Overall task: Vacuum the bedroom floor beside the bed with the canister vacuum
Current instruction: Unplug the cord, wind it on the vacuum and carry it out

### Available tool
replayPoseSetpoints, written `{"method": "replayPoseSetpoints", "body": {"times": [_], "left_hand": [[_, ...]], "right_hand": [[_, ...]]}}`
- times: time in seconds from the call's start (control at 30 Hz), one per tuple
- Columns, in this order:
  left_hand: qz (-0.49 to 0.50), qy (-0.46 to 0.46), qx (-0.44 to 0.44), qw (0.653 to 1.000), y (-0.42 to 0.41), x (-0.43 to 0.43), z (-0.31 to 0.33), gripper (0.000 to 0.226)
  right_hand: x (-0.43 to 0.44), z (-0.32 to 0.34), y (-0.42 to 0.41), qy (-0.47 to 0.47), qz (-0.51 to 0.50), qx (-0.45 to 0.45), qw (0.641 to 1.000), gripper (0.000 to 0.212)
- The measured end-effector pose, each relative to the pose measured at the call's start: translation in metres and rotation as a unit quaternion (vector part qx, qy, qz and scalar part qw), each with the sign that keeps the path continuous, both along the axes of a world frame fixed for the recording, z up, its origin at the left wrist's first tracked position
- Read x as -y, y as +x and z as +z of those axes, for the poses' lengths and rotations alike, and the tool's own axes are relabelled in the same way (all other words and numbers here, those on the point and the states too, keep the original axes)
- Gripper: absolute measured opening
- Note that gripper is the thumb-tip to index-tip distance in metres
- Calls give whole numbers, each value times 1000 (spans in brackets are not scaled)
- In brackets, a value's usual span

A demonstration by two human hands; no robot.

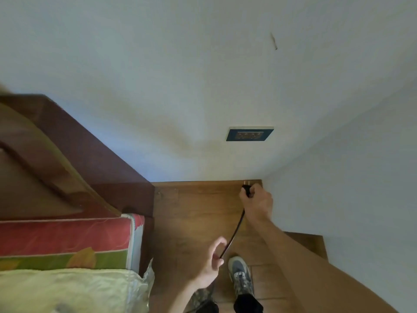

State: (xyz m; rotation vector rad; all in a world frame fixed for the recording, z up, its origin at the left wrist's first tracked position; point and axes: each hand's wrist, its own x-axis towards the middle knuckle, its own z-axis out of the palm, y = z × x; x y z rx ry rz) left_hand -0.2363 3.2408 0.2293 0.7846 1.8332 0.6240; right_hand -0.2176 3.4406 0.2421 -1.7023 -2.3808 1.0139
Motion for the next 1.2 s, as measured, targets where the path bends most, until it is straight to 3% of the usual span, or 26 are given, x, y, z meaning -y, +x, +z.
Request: {"method": "replayPoseSetpoints", "body": {"times": [0.27,0.67,1.03,1.2], "left_hand": [[62,43,-32,997,4,-2,6,37],[238,66,-85,965,7,22,39,26],[441,39,-99,891,53,94,102,38],[544,49,-124,829,83,150,144,31]], "right_hand": [[6,28,-29,24,-2,-58,998,22],[53,69,-88,-30,134,-132,982,30],[165,133,-101,-47,364,-196,909,29],[249,172,-94,-72,461,-221,857,29]]}}
